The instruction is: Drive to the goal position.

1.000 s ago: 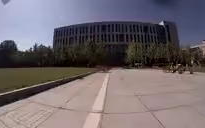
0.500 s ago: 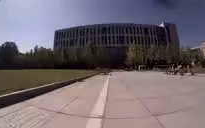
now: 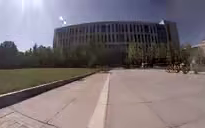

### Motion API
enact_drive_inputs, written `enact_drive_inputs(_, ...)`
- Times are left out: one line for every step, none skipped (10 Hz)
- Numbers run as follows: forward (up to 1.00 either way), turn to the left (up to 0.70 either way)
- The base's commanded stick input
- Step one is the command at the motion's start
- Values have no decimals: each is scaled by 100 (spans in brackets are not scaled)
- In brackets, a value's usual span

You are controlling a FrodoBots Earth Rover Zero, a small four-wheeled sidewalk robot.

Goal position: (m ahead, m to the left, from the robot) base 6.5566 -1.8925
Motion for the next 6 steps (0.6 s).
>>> enact_drive_inputs(70, 2)
enact_drive_inputs(70, 2)
enact_drive_inputs(70, 2)
enact_drive_inputs(70, 2)
enact_drive_inputs(70, 1)
enact_drive_inputs(70, 1)
